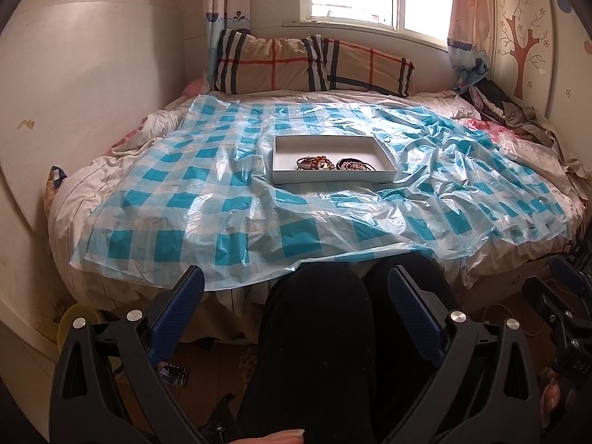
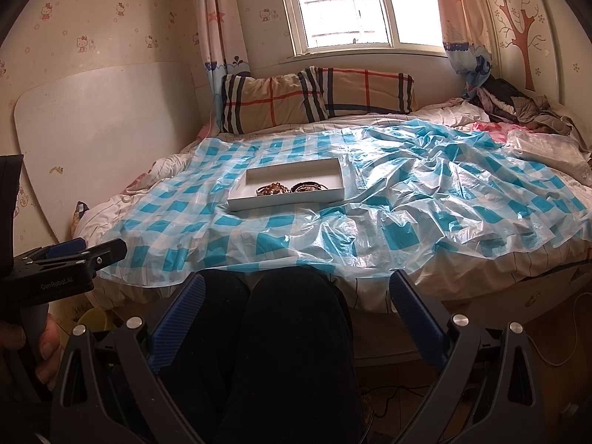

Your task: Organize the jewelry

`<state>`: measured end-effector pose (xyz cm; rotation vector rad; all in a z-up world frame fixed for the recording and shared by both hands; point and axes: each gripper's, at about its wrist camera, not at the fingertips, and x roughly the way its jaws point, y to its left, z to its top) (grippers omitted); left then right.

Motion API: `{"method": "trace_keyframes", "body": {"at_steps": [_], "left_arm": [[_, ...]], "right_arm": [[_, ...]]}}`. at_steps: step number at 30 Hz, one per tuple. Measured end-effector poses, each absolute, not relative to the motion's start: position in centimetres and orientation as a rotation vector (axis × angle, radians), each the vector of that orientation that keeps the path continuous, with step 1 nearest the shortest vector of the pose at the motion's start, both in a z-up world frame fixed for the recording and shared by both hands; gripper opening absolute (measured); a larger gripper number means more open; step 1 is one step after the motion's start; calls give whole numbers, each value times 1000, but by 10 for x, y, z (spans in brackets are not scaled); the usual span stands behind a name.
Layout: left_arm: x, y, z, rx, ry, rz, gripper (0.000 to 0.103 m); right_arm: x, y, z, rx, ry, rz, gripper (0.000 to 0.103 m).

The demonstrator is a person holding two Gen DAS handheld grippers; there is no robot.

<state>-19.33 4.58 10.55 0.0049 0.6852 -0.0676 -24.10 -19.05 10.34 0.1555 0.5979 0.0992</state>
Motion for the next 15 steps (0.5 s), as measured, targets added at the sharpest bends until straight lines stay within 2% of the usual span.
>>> {"method": "trace_keyframes", "body": {"at_steps": [15], "left_arm": [[-194, 43, 104, 6, 686, -69, 95]], "right_arm": [[-241, -189, 104, 154, 599, 98, 96]]}}
